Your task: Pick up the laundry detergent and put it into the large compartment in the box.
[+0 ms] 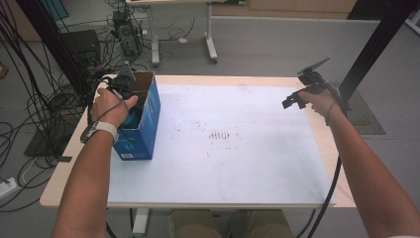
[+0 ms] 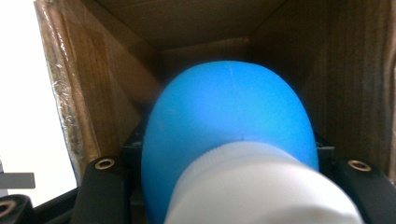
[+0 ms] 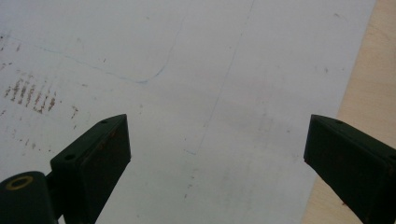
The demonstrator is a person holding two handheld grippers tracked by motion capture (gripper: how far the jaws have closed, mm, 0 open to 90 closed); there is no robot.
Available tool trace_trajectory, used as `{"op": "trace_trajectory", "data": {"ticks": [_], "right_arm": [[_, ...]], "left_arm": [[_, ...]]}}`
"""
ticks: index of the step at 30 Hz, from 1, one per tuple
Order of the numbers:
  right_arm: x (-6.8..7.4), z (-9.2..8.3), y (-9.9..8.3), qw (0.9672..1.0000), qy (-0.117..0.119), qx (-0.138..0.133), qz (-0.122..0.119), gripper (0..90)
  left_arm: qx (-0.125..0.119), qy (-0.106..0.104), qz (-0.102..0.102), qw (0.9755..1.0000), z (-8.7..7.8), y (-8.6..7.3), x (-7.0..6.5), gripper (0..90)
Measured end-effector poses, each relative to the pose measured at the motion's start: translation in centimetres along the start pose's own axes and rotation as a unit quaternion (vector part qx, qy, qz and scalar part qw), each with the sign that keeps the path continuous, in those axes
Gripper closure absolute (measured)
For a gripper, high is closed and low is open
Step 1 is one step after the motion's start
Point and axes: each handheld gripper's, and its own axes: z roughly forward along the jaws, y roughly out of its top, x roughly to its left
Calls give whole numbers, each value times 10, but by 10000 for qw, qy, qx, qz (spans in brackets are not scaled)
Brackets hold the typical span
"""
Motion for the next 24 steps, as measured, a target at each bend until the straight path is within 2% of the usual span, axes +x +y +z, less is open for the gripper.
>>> {"op": "trace_trajectory", "data": {"ticks": [24], "right_arm": [[1, 0, 0, 10000, 1, -4, -19, 73]], "left_arm": [[-19, 10, 14, 10000, 0, 0, 0, 393]]}}
